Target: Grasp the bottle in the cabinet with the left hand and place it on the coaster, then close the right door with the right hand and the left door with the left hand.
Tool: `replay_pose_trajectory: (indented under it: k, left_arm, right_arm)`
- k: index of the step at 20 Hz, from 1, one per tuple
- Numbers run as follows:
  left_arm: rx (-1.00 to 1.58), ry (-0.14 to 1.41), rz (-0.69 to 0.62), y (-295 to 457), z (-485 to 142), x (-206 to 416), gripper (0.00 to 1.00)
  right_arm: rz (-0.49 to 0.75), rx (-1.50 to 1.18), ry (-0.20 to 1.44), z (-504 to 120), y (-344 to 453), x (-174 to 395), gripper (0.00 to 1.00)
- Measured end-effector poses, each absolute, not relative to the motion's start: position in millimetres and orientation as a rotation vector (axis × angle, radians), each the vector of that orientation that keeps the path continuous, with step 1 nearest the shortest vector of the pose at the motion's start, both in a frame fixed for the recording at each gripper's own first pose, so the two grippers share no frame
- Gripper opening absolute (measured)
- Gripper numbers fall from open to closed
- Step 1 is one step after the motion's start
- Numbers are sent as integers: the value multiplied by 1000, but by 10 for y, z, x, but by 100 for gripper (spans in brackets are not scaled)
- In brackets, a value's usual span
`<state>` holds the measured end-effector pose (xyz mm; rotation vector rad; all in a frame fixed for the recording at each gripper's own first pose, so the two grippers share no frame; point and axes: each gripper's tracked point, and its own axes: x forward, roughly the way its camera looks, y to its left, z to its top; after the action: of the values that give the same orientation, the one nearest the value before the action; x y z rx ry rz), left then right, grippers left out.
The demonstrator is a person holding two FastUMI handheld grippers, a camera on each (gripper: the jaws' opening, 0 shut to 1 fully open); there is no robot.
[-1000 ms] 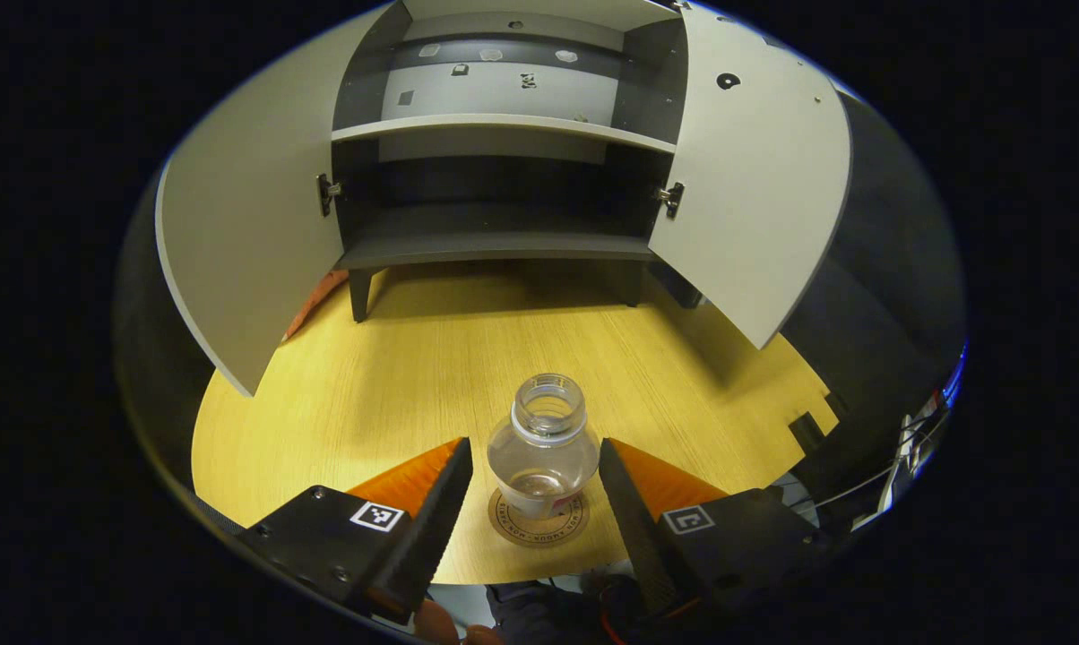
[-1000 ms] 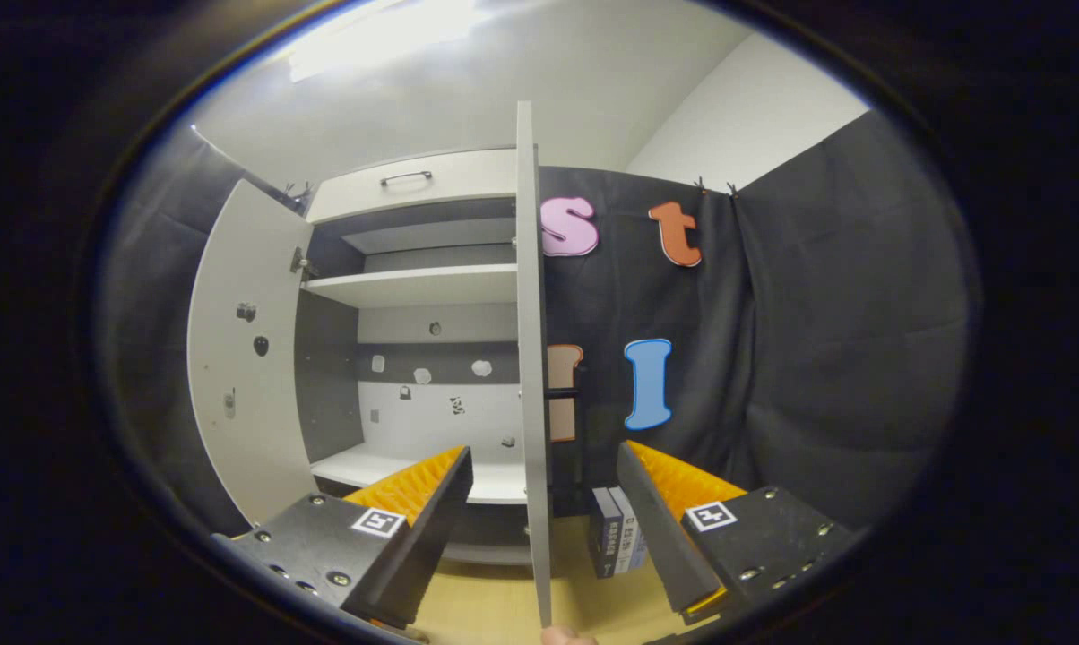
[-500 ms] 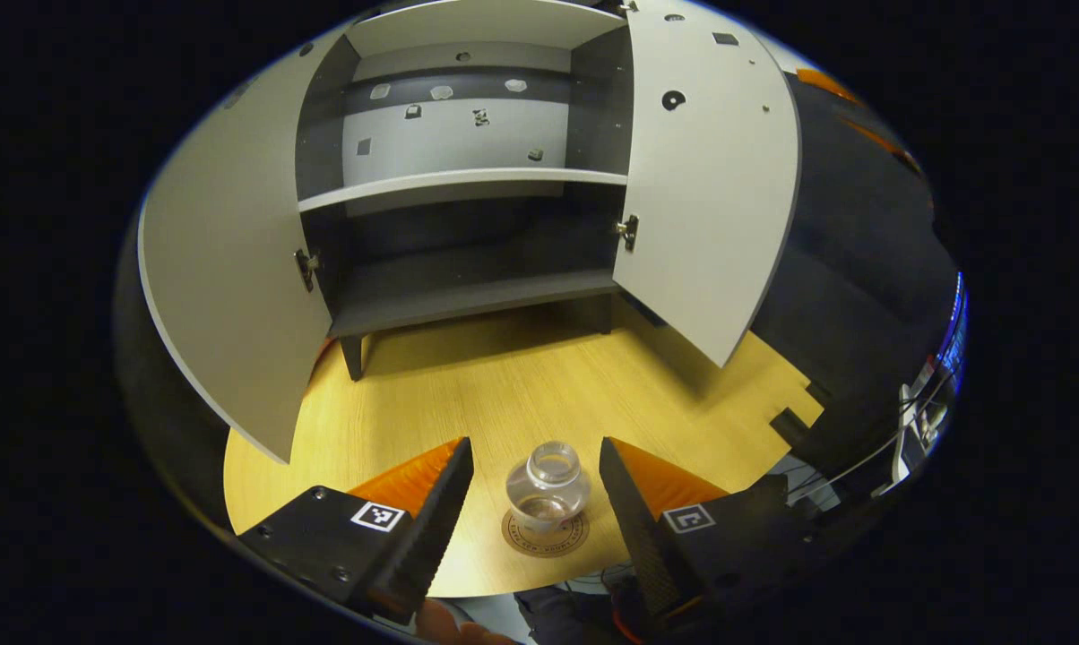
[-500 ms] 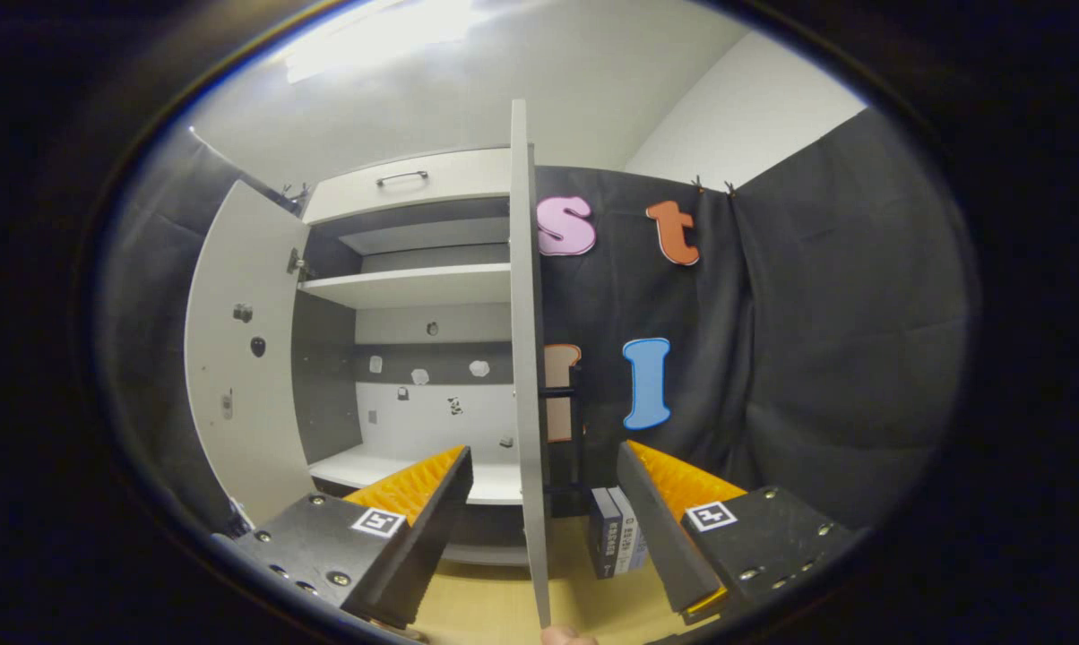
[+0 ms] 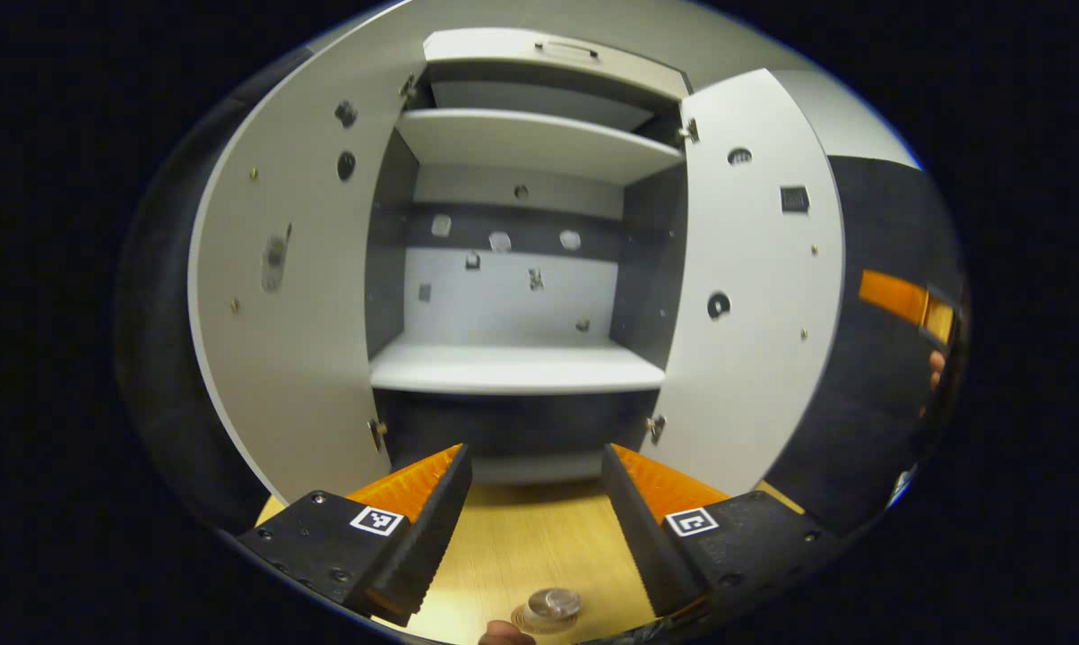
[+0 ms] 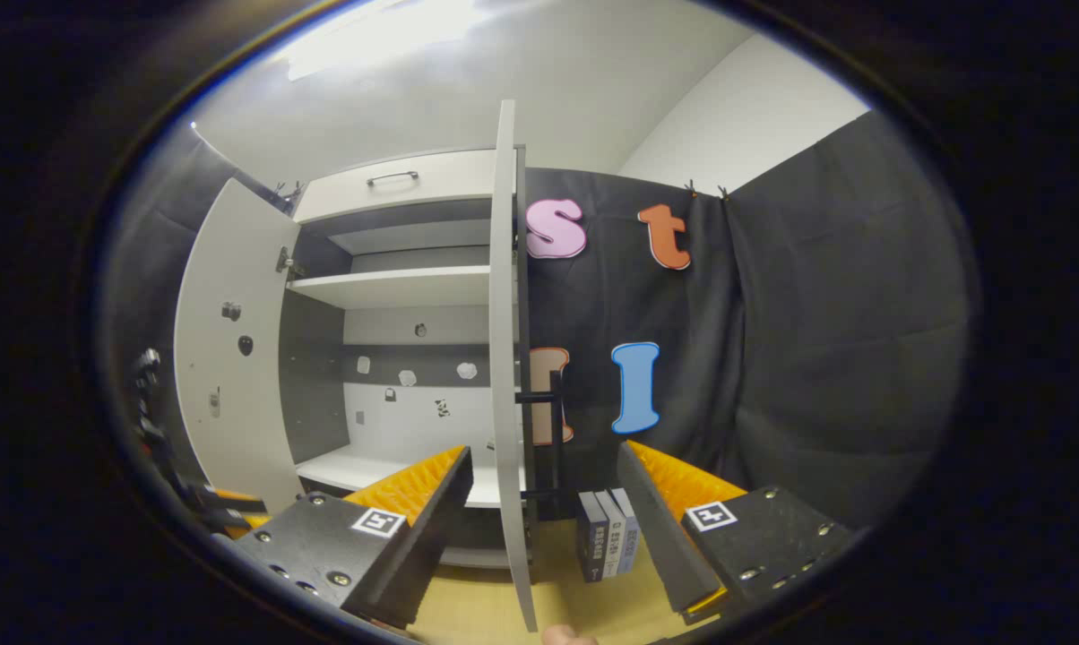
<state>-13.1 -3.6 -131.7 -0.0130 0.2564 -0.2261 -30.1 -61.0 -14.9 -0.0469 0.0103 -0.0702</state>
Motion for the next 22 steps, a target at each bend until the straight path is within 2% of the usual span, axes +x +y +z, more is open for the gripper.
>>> replay_pose_trajectory:
  k: [2,9,11,12,14,15,17,18,19,21,22]
  left_arm:
    - [-32,186,-195,-63,-956,-31,98]
    - [-17,89,-123,19,-412,45,97]
    - [5,77,-104,79,-411,42,96]
    - [12,83,-98,97,-445,29,96]
    - [11,95,-100,101,-483,6,94]
    - [6,96,-100,107,-493,1,96]
    - [0,103,-95,139,-512,-6,93]
    - [-3,102,-90,158,-504,-2,97]
    - [-8,102,-87,161,-502,1,93]
    - [-25,103,-89,152,-497,-12,97]
    - [-32,100,-90,143,-484,-19,94]
  right_arm:
    - [-84,-56,4,-121,-664,-278,98]
    - [-179,-82,-61,72,-962,-148,98]
    - [-194,-81,-53,31,-996,-64,93]
    - [-188,-78,-41,-5,-984,-11,98]
    - [-177,-80,-28,-45,-959,45,98]
    - [-155,-80,-19,-72,-913,63,98]
    - [-139,-88,-17,-75,-873,91,96]
    - [-127,-93,-13,-71,-855,113,96]
    - [-112,-92,-9,-68,-827,132,95]
    - [-90,-90,-2,-80,-770,111,95]
    - [-80,-91,0,-83,-736,112,95]
